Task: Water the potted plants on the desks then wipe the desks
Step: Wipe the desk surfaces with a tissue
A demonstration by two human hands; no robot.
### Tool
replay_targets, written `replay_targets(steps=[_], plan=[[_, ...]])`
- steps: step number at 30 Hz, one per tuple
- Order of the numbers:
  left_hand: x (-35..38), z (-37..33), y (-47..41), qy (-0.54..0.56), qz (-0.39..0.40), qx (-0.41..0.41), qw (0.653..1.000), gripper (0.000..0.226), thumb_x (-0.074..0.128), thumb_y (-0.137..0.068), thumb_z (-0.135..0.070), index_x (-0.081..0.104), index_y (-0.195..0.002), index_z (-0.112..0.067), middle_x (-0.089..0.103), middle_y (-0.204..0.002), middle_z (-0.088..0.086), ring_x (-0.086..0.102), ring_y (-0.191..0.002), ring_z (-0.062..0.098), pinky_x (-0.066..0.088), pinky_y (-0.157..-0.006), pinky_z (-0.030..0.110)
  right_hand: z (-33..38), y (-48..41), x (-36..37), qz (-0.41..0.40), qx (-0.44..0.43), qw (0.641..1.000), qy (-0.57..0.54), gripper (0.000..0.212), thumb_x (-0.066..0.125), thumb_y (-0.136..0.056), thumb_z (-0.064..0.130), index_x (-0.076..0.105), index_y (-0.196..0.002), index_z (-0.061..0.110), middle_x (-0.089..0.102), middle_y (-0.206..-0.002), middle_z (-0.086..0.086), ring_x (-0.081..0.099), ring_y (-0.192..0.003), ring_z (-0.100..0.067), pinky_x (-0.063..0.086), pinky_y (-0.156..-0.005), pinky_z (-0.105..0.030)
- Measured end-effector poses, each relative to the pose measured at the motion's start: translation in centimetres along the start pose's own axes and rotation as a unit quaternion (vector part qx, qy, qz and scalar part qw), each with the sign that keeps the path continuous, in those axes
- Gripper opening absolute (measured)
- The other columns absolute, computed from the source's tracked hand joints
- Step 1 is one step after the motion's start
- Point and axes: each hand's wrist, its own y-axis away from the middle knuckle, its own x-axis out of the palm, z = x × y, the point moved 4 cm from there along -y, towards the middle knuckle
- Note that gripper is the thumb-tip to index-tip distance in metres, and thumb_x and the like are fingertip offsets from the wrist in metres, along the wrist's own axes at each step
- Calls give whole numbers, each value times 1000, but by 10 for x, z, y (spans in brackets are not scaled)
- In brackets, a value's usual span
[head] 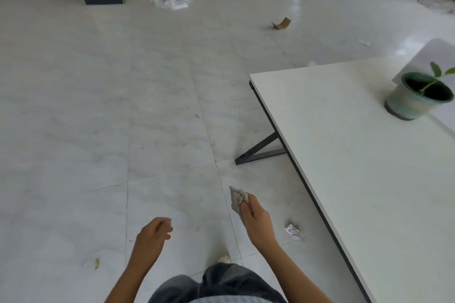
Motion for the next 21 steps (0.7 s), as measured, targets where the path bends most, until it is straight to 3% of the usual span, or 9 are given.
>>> replay_targets(steps=[3, 5, 7, 11, 15, 21], plan=[[4, -23, -30, 6, 9, 2, 1000, 14, 43, -95, -19, 56, -99, -13, 63, -92, 7, 60, -84, 22, 40, -70, 25, 16, -43, 7, 29, -5, 1000, 5, 29, 34, -98, 19, 55, -119, 16, 56, -95, 17, 55, -68, 18, 40, -62, 2], [11, -29, -48, 7, 28, -9, 1000, 14, 44, -95, -18, 58, -93, -15, 64, -89, 6, 61, -81, 20, 41, -65, 21, 18, -64, 13, 37, 3, 999, 11, 26, 34, -98, 19, 56, -109, 27, 54, -88, 22, 54, -67, 23, 40, -60, 1], [14, -34, -71, 10, 41, -28, 999, 17, 45, -94, -16, 58, -83, -17, 65, -86, 8, 60, -78, 20, 42, -63, 21, 13, -85, 17, 35, 31, 999, 21, 24, 34, -98, 22, 55, -102, 34, 53, -79, 24, 57, -61, 11, 41, -53, -4], [8, -60, -142, 10, 34, -52, 998, 25, 44, -94, -14, 55, -72, -18, 64, -84, 13, 60, -79, 28, 43, -68, 29, -3, -139, 9, -26, 108, 994, 25, 25, 35, -98, 25, 56, -111, 20, 54, -74, 20, 51, -61, 0, 35, -53, -11], [5, -124, -243, -8, 55, 2, 998, 18, 44, -94, -17, 59, -87, -10, 65, -93, 15, 60, -81, 27, 42, -80, 35, 16, -201, -4, -99, 128, 987, 7, 22, 37, -97, 23, 47, -83, 38, 55, -72, 17, 51, -64, 1, 36, -53, -11], [21, -261, -340, -39, 130, 137, 981, 20, 42, -95, -20, 59, -94, -9, 62, -92, 7, 58, -88, 24, 39, -77, 33, 55, -268, -20, -201, 183, 960, -65, 26, 38, -97, 23, 47, -80, 40, 54, -66, 9, 46, -56, -6, 34, -51, -17]])
